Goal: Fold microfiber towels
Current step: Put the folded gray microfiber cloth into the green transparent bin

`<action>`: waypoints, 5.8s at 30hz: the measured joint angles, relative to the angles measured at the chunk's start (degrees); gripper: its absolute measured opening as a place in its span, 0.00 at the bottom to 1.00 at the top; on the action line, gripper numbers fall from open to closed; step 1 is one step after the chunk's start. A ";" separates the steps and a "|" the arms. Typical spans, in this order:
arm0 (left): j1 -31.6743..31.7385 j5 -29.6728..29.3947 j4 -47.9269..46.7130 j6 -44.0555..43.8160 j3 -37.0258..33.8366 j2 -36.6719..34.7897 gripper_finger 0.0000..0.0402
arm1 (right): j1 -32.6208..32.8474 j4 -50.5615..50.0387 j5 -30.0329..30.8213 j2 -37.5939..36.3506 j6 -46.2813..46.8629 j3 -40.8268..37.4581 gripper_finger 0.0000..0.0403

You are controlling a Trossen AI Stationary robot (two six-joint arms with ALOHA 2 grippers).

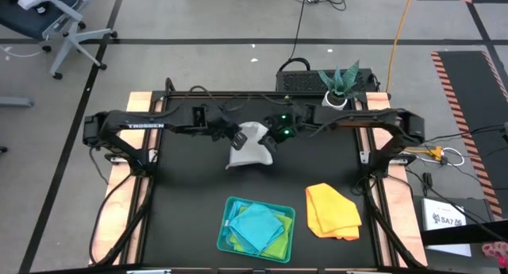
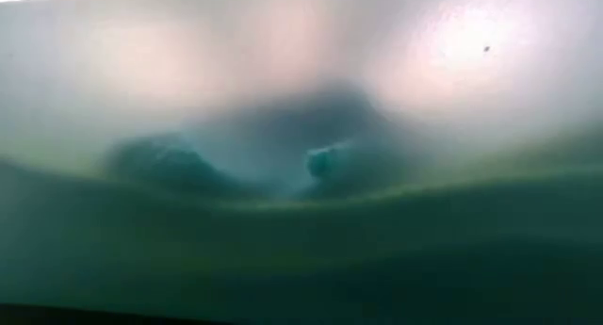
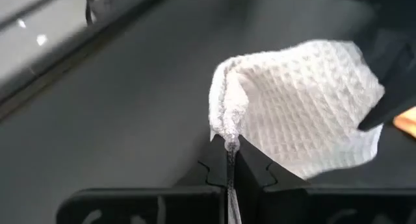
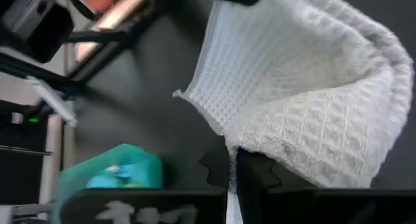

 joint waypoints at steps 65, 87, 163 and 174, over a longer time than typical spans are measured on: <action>-42.41 -3.22 -3.88 -20.88 16.51 11.32 0.01 | 53.55 7.69 37.55 5.70 58.39 0.04 0.00; -40.83 -2.71 6.68 -25.04 0.74 11.30 0.01 | 53.66 -2.90 34.25 8.54 66.49 0.04 0.00; -35.25 4.21 10.87 -14.46 -3.05 22.25 0.38 | 42.25 -15.63 23.70 12.24 45.38 0.09 0.10; -35.66 2.14 5.32 -15.13 -3.40 13.75 0.38 | 41.97 -12.61 23.80 8.77 44.15 0.04 0.10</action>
